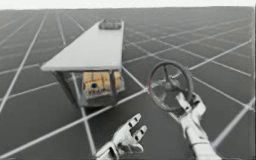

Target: Pick up and drop off the object

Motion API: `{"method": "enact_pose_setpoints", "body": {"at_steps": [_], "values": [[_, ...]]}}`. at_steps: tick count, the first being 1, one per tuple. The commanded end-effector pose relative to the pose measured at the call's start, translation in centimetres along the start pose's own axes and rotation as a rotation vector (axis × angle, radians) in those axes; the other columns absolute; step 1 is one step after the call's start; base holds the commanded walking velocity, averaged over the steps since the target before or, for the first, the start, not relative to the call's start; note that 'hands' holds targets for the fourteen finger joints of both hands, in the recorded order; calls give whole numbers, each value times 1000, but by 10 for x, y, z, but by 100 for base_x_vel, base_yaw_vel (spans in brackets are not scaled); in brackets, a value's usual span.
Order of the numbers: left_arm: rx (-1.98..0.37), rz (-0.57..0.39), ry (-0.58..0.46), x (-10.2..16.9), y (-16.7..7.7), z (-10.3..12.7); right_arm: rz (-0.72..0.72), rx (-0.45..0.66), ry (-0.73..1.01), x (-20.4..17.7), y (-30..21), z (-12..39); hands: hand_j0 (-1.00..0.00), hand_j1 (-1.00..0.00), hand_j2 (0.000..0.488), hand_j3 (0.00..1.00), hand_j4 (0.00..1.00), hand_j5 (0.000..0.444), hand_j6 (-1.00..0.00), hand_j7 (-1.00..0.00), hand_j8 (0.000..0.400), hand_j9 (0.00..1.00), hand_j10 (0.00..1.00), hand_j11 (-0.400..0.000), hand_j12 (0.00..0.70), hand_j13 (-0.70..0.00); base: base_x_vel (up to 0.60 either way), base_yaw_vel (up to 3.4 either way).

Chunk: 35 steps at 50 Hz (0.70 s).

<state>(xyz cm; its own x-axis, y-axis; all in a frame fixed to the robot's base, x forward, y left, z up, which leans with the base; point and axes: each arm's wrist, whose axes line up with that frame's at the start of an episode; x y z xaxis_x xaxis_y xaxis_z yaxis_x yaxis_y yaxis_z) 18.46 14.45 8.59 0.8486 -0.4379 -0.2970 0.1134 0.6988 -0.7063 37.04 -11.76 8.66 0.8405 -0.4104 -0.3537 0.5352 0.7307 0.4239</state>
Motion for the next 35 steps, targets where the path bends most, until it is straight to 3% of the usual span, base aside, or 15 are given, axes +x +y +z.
{"method": "enact_pose_setpoints", "body": {"at_steps": [1,35], "values": [[17,-4,-4,-1,-4,2,28,35,-28,-2,5,10,0,0,0,1000,1000,0,0,0,0,1000,1000,-400,0,-700,60,0],[17,-4,-4,-1,-4,2,28,35,-28,-2,5,10,0,0,0,1000,1000,0,0,0,0,1000,1000,-400,0,-700,59,2]]}}
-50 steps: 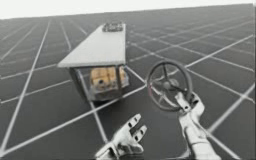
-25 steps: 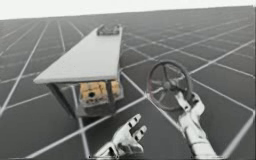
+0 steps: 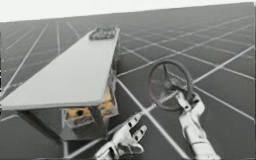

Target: Pick up and drop off the object

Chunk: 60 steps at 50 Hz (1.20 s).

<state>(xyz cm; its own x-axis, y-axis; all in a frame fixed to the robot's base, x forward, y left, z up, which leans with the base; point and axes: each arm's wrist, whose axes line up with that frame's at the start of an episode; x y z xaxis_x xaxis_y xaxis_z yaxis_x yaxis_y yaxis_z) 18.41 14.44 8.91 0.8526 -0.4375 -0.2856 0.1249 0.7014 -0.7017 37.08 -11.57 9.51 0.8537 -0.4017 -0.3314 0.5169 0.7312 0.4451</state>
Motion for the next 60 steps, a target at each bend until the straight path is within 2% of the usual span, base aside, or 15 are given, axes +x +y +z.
{"method": "enact_pose_setpoints", "body": {"at_steps": [1,60], "values": [[7,3,6,1,-2,0,5,19,-13,2,0,4,0,0,0,1000,1000,0,0,0,0,1000,1000,-400,0,-700,58,3],[7,3,6,1,-2,0,5,19,-13,2,0,4,0,0,0,1000,1000,0,0,0,0,1000,1000,-400,0,-700,59,0]]}}
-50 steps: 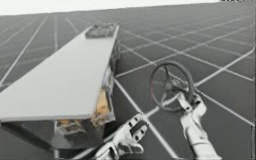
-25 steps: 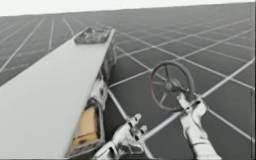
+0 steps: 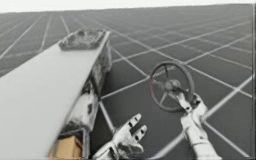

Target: Pick up and drop off the object

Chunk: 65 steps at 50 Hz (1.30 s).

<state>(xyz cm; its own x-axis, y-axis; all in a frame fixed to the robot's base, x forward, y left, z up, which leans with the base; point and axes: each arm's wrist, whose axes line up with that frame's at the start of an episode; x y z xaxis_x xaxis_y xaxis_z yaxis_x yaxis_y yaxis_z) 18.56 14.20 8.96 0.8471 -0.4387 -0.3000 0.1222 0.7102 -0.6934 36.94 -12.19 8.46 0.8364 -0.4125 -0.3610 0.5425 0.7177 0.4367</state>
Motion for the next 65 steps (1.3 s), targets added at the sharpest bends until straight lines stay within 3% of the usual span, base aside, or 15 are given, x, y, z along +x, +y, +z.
{"method": "enact_pose_setpoints", "body": {"at_steps": [1,65], "values": [[-2,-5,-7,-1,0,0,35,17,-33,-3,10,9,0,0,0,1000,1000,0,0,0,0,1000,1000,-400,0,-700,59,-1],[-2,-5,-7,-1,0,0,35,17,-33,-3,10,9,0,0,0,1000,1000,0,0,0,0,1000,1000,-400,0,-700,55,1]]}}
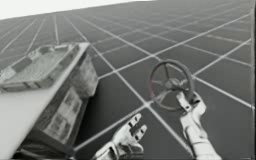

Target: Pick up and drop off the object

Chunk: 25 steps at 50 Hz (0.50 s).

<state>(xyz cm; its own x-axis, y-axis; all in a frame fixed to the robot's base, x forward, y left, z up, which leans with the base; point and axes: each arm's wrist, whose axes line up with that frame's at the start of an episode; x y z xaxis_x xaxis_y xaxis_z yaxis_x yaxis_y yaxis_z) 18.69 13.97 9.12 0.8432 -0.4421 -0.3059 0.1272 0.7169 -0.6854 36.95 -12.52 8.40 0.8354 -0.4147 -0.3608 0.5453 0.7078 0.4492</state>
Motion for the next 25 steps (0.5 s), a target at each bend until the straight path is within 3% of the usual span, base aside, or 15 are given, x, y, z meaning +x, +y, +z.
{"method": "enact_pose_setpoints", "body": {"at_steps": [1,25], "values": [[-14,-6,-15,-3,3,0,38,1,-31,-5,12,7,0,0,0,1000,1000,0,0,0,0,1000,1000,-400,0,-700,37,1],[-14,-6,-15,-3,3,0,38,1,-31,-5,12,7,0,0,0,1000,1000,0,0,0,0,1000,1000,-400,0,-700,28,-3]]}}
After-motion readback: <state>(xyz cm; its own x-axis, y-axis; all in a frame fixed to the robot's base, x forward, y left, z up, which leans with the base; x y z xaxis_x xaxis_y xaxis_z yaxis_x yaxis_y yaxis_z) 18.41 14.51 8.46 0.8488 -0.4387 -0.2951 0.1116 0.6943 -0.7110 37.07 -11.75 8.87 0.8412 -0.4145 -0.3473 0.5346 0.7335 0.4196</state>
